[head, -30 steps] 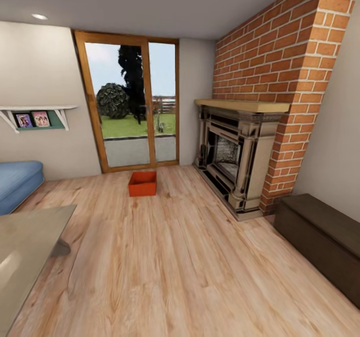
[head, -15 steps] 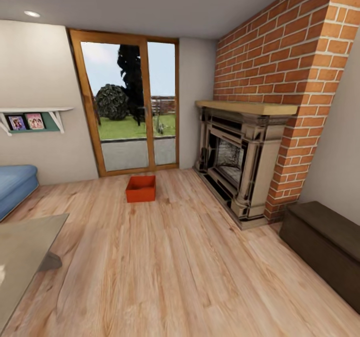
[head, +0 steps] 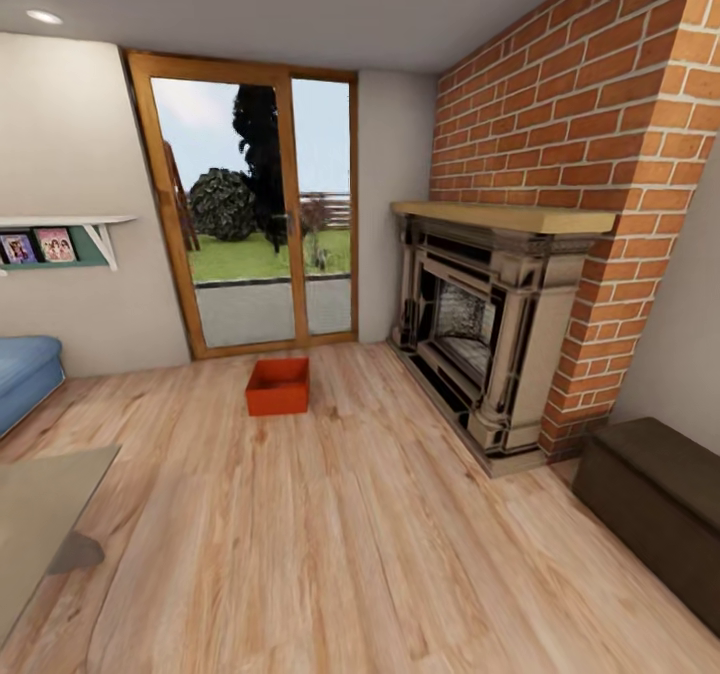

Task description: Move the two storage containers from the living room to the garage. In the garage, place one container on the floor and stack the other container on top of it (either order is fine).

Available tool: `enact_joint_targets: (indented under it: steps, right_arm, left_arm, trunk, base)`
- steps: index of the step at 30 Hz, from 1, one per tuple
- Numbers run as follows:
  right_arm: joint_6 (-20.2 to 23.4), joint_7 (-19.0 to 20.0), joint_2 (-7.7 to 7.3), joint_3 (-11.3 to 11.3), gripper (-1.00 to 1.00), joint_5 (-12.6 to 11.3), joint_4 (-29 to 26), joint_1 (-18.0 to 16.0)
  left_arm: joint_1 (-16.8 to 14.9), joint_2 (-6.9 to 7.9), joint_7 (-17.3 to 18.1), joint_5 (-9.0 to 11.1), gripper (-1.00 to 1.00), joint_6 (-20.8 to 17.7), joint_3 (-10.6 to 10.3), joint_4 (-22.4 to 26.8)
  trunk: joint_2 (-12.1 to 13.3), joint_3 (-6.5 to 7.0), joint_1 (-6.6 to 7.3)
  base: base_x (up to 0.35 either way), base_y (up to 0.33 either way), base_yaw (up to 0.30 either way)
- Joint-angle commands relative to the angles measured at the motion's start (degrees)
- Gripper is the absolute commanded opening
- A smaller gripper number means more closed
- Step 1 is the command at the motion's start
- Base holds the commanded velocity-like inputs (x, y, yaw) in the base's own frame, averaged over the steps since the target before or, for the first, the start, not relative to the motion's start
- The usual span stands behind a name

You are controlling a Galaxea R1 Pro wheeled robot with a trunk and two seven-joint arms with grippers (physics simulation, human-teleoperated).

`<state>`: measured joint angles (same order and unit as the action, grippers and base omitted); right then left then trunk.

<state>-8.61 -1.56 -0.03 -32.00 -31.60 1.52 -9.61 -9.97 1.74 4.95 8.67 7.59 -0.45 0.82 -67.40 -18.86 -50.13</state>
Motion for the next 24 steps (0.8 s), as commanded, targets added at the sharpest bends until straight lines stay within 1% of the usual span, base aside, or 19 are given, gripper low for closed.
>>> enact_joint_targets:
  steps: [1, 17, 20, 24]
  right_arm:
    - [-0.26, -0.02, 0.03, -0.50, 1.00, -0.40, 0.15, -0.06]
    - [-0.26, -0.02, 0.09, -0.52, 1.00, -0.38, 0.15, -0.06]
    - [-0.26, -0.02, 0.11, -0.49, 1.00, -0.36, 0.15, -0.06]
    - [-0.26, -0.02, 0.12, -0.49, 1.00, -0.34, 0.15, -0.06]
  left_arm:
    - [-0.05, 0.01, 0.33, 0.58, 1.00, 0.15, -0.07, -0.06]
    - [-0.05, 0.01, 0.33, 0.57, 1.00, 0.15, -0.07, -0.05]
    - [-0.05, 0.01, 0.33, 0.60, 1.00, 0.15, -0.07, -0.08]
    - [-0.05, 0.01, 0.33, 0.61, 1.00, 0.16, -0.07, -0.07]
  trunk:
    - [-0.03, -0.07, -0.03]
    - [-0.03, -0.07, -0.03]
    - [-0.03, -0.07, -0.03]
    - [-0.03, -0.07, -0.03]
  base:
    - [0.322, 0.000, 0.000]
    - [0.322, 0.000, 0.002]
    - [0.322, 0.000, 0.154]
    - [0.309, 0.000, 0.257]
